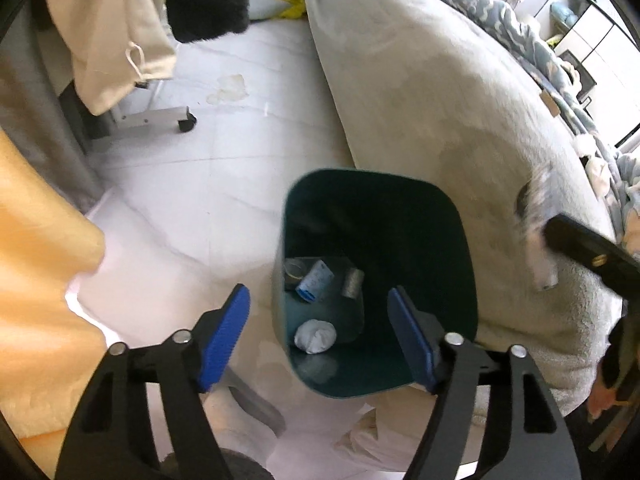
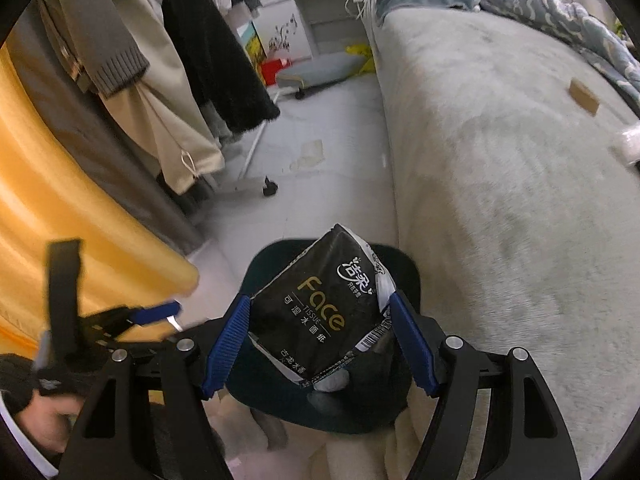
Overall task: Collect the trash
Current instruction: 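Carry both packs over the teal bin and open both tools to drop them, then move both tools back over the bed toward the tissue ball and bubble wrap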
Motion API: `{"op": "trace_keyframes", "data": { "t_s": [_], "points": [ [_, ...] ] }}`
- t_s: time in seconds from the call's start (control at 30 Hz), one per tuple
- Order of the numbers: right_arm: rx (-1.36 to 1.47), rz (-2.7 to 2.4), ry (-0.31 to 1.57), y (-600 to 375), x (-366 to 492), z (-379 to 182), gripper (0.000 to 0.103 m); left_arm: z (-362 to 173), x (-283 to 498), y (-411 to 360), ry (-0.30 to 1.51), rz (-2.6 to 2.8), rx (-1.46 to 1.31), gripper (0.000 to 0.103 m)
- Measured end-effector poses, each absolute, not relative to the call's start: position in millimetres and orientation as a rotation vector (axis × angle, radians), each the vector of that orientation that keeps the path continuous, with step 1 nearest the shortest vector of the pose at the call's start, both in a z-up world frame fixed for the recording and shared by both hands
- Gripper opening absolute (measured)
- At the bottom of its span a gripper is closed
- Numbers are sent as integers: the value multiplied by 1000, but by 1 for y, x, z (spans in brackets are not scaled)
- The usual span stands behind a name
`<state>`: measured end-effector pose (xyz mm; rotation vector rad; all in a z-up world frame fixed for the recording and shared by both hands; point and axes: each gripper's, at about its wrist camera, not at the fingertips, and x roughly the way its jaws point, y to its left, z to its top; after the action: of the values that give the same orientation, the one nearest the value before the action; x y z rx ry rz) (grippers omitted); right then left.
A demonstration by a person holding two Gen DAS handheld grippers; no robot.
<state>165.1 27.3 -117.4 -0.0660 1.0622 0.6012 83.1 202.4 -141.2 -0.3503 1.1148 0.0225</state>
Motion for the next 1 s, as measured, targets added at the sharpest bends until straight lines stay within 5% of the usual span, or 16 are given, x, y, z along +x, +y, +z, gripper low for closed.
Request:
{"op": "trace_keyframes", "data": {
  "t_s": [0.63, 0.77, 1.0],
  "points": [
    [-269, 599, 1266, 84, 162, -206, 74, -92, 71, 236, 957, 8, -357, 46],
    [-260, 585, 1280, 83, 163, -212, 88, -80, 73, 237, 925, 18, -337, 45],
    [-279, 582, 1221, 76, 159, -193, 90, -52, 82, 227, 839, -15, -329, 42]
  ]
}}
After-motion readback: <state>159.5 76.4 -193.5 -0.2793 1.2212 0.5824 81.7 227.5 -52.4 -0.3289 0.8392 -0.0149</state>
